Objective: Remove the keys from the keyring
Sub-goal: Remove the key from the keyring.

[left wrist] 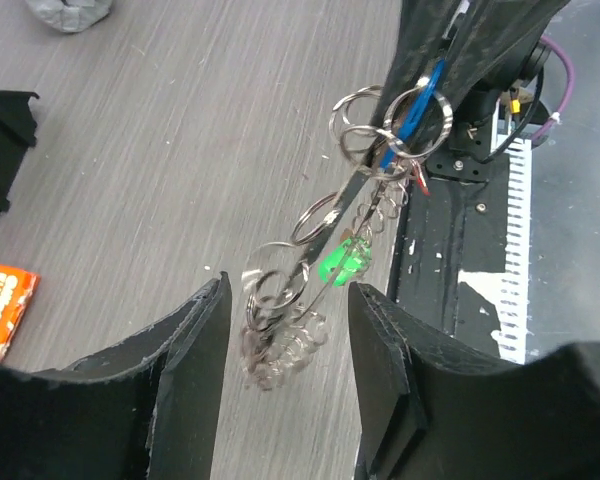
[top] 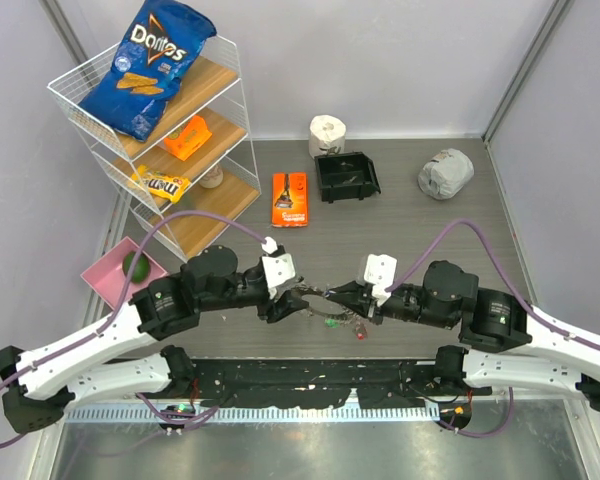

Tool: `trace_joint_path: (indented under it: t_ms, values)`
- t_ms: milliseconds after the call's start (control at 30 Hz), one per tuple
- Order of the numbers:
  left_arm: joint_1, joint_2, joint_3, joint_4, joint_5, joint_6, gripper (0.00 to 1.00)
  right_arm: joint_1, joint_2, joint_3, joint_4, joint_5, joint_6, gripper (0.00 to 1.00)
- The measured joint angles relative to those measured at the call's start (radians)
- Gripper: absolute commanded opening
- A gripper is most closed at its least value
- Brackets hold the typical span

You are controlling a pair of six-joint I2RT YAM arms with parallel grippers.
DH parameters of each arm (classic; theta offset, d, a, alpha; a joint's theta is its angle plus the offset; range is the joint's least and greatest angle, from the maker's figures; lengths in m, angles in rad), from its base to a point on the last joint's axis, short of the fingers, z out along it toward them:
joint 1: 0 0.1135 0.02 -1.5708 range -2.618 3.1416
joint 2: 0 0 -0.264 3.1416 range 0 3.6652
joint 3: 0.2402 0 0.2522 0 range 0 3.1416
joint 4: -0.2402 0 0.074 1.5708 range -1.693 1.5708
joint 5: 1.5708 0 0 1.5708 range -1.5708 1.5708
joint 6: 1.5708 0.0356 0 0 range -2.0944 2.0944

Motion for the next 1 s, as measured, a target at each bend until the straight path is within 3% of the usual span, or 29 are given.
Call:
trace_joint_path:
  t_ms: [267, 367, 500, 700, 867, 1000]
  values:
    - [0.109, 0.001, 0.1, -0.108, 0.158, 0.024, 0.71, 0.0, -0.011, 0.026, -0.064, -0.081, -0.074, 0.05]
    - [0.137, -0.004, 0.158, -0.146, 0.224, 0.06, 0.71, 0.0, -0.01, 0.037, -0.082, -0.109, -0.089, 0.05]
    - [0.175, 0.027, 0.249, -0.222, 0.383, 0.133, 0.68, 0.0, -0.006, 0.054, -0.103, -0.148, -0.108, 0.05]
    - [0.209, 0.213, 0.433, -0.386, 0.664, 0.293, 0.55, 0.0, 0.027, 0.093, -0.122, -0.216, -0.135, 0.05]
    - [0.214, 0.366, 0.486, -0.472, 0.776, 0.357, 0.45, 0.0, 0.043, 0.109, -0.144, -0.236, -0.149, 0.05]
    - [0.215, 0.388, 0.486, -0.517, 0.814, 0.371, 0.46, 0.0, 0.05, 0.121, -0.158, -0.242, -0.155, 0.05]
